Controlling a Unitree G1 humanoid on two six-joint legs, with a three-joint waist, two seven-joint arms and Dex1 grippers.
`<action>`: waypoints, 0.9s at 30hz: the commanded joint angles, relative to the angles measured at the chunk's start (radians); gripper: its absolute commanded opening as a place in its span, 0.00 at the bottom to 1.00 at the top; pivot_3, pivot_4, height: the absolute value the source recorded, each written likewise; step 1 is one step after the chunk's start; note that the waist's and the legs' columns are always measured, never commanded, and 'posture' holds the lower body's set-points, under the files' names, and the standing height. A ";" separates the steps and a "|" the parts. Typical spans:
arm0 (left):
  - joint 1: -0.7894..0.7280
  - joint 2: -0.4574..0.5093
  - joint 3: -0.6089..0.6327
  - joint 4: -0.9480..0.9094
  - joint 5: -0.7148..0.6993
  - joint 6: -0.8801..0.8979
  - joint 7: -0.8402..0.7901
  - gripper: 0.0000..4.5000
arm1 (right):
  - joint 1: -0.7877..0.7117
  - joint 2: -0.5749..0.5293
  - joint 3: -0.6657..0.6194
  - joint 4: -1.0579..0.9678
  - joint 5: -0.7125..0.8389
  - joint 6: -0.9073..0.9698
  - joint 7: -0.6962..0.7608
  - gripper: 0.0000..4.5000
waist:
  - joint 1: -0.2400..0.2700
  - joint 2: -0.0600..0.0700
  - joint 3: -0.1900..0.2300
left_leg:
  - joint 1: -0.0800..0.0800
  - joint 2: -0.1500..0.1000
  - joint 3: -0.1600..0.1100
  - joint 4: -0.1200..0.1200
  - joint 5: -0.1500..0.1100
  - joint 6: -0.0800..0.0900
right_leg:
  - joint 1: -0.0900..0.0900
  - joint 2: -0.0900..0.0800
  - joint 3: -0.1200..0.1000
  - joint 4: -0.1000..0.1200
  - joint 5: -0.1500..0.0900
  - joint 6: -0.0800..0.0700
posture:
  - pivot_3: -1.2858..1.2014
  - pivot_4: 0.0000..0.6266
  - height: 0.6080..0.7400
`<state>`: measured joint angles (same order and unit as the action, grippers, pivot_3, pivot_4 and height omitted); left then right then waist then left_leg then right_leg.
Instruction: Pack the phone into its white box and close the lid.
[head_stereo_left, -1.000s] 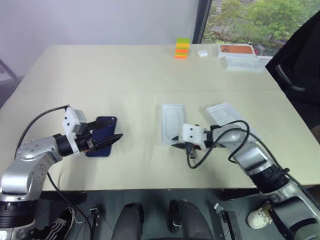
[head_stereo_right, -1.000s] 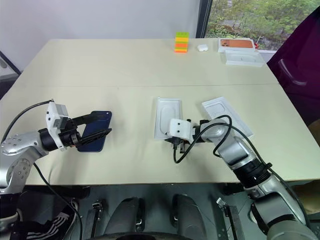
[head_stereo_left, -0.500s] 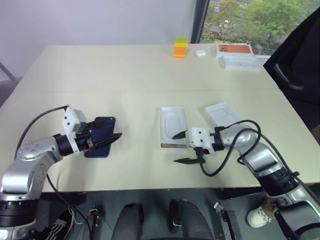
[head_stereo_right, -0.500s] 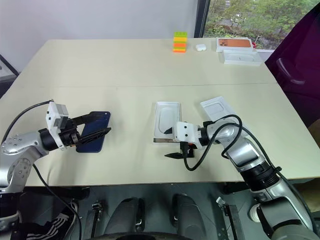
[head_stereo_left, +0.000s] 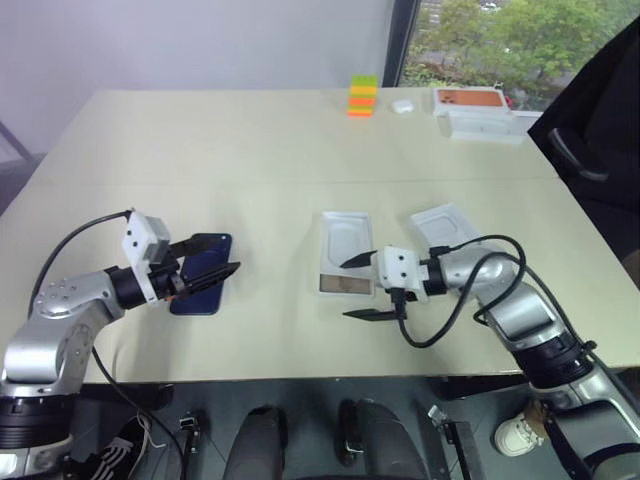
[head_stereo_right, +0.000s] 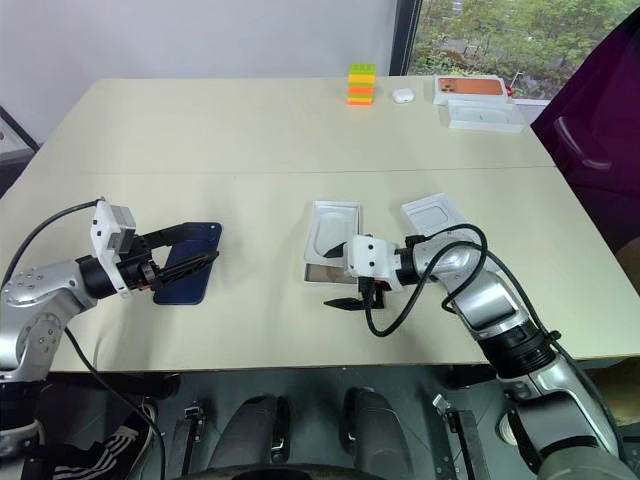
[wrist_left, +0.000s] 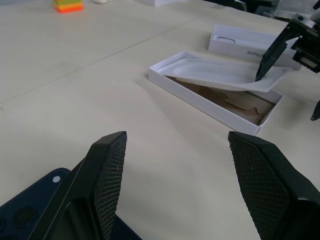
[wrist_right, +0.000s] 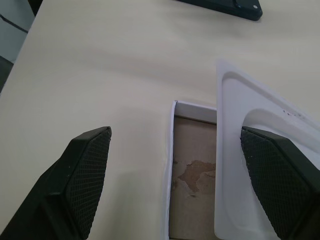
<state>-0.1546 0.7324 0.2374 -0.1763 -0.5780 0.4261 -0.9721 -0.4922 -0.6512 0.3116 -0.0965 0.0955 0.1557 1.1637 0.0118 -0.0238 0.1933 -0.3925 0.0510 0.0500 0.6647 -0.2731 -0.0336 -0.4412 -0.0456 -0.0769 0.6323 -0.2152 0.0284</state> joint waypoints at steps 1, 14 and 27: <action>-0.003 0.006 0.013 -0.023 0.002 -0.015 0.003 0.76 | -0.005 0.000 -0.008 -0.005 -0.007 -0.018 -0.007 0.94 | 0.000 0.000 0.000 | 0.000 0.000 0.000 0.000 0.000 0.000 | 0.000 0.000 0.000 0.000 0.000 0.000 | 0.52 0.24 1.00; -0.008 0.006 0.007 -0.028 -0.005 0.001 0.010 0.76 | -0.009 -0.022 0.026 0.036 -0.172 -0.314 -0.054 0.94 | -0.001 0.000 0.000 | 0.000 0.000 0.000 0.000 0.000 0.000 | 0.000 0.000 0.000 0.000 0.000 0.000 | 0.52 0.24 1.00; -0.012 0.003 0.001 -0.024 -0.008 0.008 0.018 0.76 | -0.019 0.022 -0.020 0.060 -0.117 -0.271 -0.103 0.94 | 0.000 0.000 0.000 | 0.000 0.000 0.000 0.000 0.000 0.000 | 0.000 0.000 0.000 0.000 0.001 -0.001 | 0.52 0.24 1.00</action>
<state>-0.1576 0.7324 0.2216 -0.1771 -0.5781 0.4350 -0.9566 -0.5128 -0.6465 0.3353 0.0351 -0.1364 -0.2505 1.0389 0.0116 -0.0241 0.1931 -0.3921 0.0511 0.0503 0.6650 -0.2730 -0.0337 -0.4407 -0.0455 -0.0766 0.6329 -0.2142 0.0269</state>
